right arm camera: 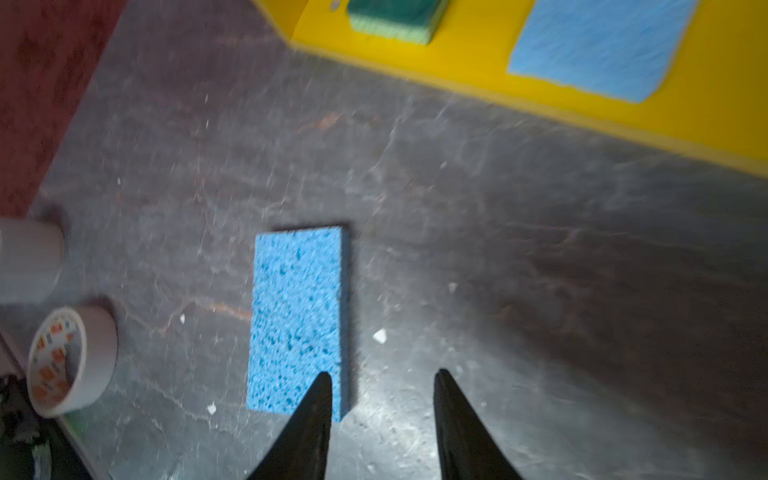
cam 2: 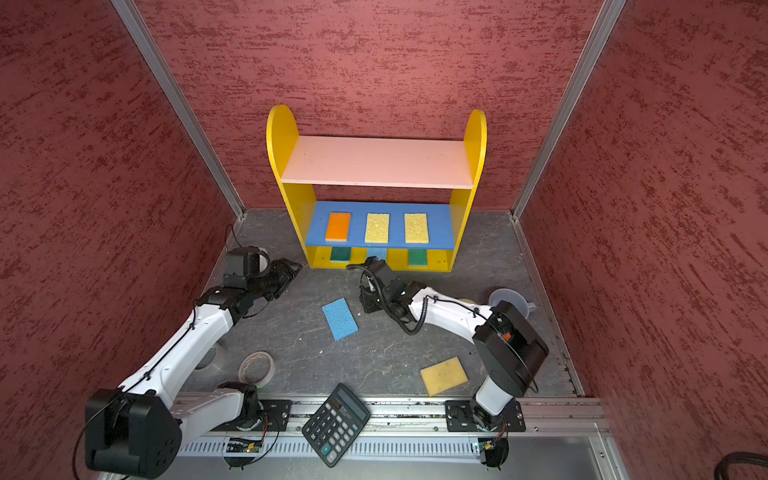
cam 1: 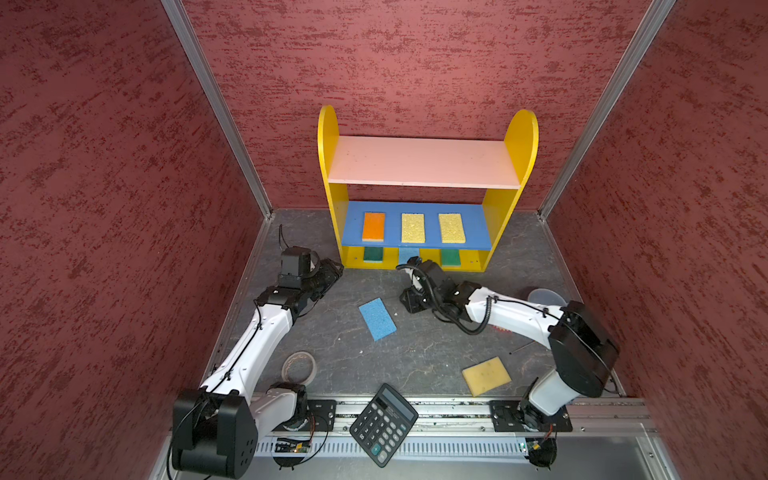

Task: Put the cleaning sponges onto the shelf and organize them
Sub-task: 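Move the right gripper to the blue sponge on the table and grasp it, then lift the blue sponge up to the pink top shelf while the left gripper rises alongside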

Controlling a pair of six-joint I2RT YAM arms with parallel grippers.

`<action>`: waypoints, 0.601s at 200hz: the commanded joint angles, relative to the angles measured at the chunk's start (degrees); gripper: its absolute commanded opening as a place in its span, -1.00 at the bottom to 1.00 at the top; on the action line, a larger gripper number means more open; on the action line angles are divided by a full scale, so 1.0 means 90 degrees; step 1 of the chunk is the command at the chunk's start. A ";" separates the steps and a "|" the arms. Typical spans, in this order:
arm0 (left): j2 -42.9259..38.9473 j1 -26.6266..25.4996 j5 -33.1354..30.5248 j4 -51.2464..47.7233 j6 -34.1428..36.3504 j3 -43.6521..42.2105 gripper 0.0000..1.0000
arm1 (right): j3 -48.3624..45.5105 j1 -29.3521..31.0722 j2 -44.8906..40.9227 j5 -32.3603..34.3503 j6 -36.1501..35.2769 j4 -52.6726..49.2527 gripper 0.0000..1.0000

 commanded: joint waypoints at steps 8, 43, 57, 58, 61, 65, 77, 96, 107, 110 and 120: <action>-0.0115 0.0038 -0.0003 0.0009 0.0094 -0.0135 0.27 | -0.0059 0.0479 0.0543 -0.0348 0.0493 0.0187 -0.11; -0.0143 0.0034 0.0060 0.0007 0.0077 -0.0228 0.27 | -0.0184 0.0523 0.1004 -0.0635 0.1085 0.0840 -0.18; -0.0144 0.0036 0.0084 0.0011 0.0090 -0.0239 0.27 | -0.0171 0.0518 0.1135 -0.0639 0.1179 0.0951 -0.27; -0.0144 0.0033 0.0087 0.0010 0.0097 -0.0234 0.27 | -0.0165 0.0518 0.1141 -0.0634 0.1179 0.0950 -0.28; -0.0136 0.0037 0.0081 0.0007 0.0109 -0.0224 0.27 | -0.0161 0.0518 0.1159 -0.0627 0.1192 0.0950 -0.30; -0.0117 0.0037 0.0092 -0.0007 0.0121 -0.0210 0.27 | -0.0150 0.0518 0.1194 -0.0619 0.1212 0.0964 -0.33; -0.0069 0.0033 0.0101 -0.0035 0.0173 -0.0163 0.27 | -0.0152 0.0518 0.1261 -0.0619 0.1273 0.1044 -0.41; -0.0017 0.0036 0.0152 -0.0027 0.0188 -0.0137 0.27 | -0.0129 0.0518 0.1312 -0.0637 0.1336 0.1108 -0.68; -0.0011 0.0037 0.0143 -0.0021 0.0229 -0.0102 0.27 | -0.0098 0.0518 0.1284 -0.0648 0.1340 0.1106 -0.86; -0.0008 0.0034 0.0137 -0.0030 0.0243 -0.0087 0.27 | -0.0088 0.0518 0.1270 -0.0648 0.1338 0.1106 -0.90; -0.0007 0.0033 0.0092 -0.0056 0.0294 -0.0027 0.27 | -0.0048 0.0518 0.1194 -0.0641 0.1266 0.1087 -0.96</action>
